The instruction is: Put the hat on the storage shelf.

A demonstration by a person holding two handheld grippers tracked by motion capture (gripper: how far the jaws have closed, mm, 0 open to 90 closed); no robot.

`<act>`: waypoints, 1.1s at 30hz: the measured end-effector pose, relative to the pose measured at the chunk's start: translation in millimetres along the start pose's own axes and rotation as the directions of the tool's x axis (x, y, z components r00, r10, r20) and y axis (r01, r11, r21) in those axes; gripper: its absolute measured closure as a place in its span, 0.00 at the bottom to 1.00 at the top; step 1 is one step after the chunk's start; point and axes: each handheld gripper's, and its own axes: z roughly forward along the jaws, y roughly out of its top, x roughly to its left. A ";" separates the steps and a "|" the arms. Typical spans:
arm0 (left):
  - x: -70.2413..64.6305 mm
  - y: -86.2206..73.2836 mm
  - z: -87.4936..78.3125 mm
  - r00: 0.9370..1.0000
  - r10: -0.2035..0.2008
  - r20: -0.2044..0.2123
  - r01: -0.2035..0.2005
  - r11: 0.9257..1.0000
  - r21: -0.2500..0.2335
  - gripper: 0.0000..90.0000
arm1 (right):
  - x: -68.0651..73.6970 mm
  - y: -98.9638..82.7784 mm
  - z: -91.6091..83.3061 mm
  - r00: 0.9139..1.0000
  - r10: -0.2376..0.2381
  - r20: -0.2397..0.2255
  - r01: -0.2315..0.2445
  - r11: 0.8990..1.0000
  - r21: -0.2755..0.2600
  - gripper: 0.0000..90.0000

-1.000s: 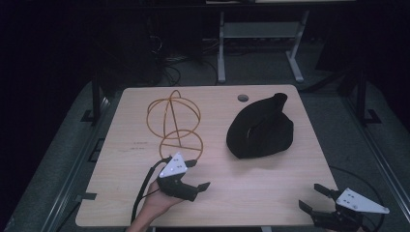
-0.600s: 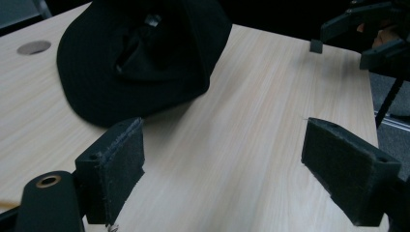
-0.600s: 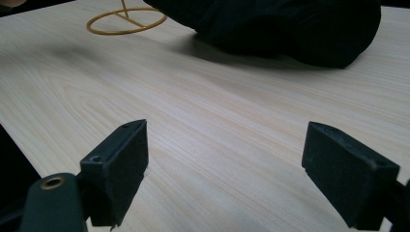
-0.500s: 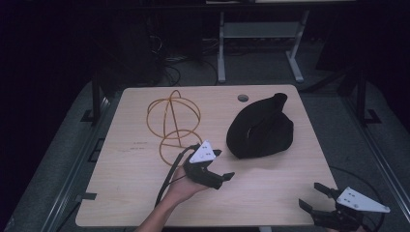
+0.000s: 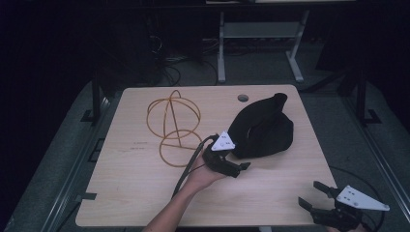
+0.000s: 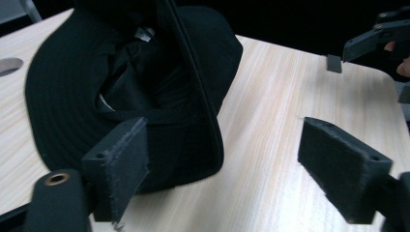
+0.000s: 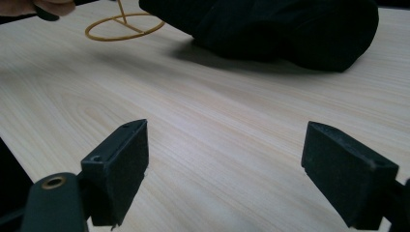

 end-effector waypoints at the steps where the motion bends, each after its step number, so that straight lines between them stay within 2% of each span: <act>1: 0.6 0.7 3.6 1.000 -0.001 -0.004 0.001 1.000 0.007 0.21 | -0.3 0.2 -0.1 1.000 0.002 -0.001 -0.002 1.000 -0.003 0.18; 4: 2.5 2.5 12.9 1.000 0.002 -0.013 -0.002 1.000 0.026 0.25 | -1.5 0.7 0.0 1.000 0.012 -0.002 -0.012 1.000 -0.013 0.18; 7: 3.3 4.2 21.3 0.999 0.014 -0.035 -0.013 0.999 0.044 0.35 | -3.6 2.1 1.1 1.000 0.023 -0.010 -0.023 0.999 -0.031 0.18; 11: 4.3 6.2 29.1 0.997 0.049 -0.051 -0.045 0.996 0.072 0.52 | -4.7 5.6 4.5 1.000 0.015 -0.017 -0.016 0.998 -0.058 0.18; 14: 3.5 6.7 32.6 0.996 0.061 -0.058 -0.057 0.996 0.067 0.70 | -7.0 8.8 10.4 1.000 0.000 -0.030 -0.002 0.997 -0.078 0.17; 17: 1.4 7.0 32.8 0.996 0.076 -0.056 -0.073 0.995 0.066 0.87 | -10.7 12.6 17.4 0.998 0.018 -0.066 -0.022 0.998 -0.066 0.18; 18: 1.1 7.4 32.1 0.996 0.068 -0.050 -0.065 0.996 0.060 0.90 | -12.3 14.0 19.6 0.997 0.017 -0.069 -0.021 0.998 -0.061 0.18; 20: 0.7 8.1 29.9 0.997 0.056 -0.047 -0.054 0.997 0.050 0.94 | -14.5 17.0 23.2 0.997 0.018 -0.080 -0.022 0.999 -0.044 0.21; 23: -2.7 8.9 25.9 0.998 0.055 -0.032 -0.054 0.998 0.044 0.95 | -18.6 22.7 28.2 0.997 0.033 -0.076 -0.035 0.999 -0.020 0.23; 25: -5.3 9.3 22.5 0.999 0.048 -0.017 -0.047 0.998 0.037 0.95 | -20.7 24.8 30.7 0.997 0.029 -0.065 -0.031 0.999 -0.040 0.23; 29: -11.2 10.1 13.2 0.999 0.043 0.009 -0.043 0.999 0.009 0.95 | -26.1 29.2 35.5 0.996 0.074 -0.057 -0.078 0.995 -0.058 0.22; 33: -16.4 8.9 3.5 0.999 0.039 0.028 -0.039 0.999 -0.004 0.95 | -32.0 32.6 38.7 0.992 0.108 -0.069 -0.113 0.991 -0.070 0.22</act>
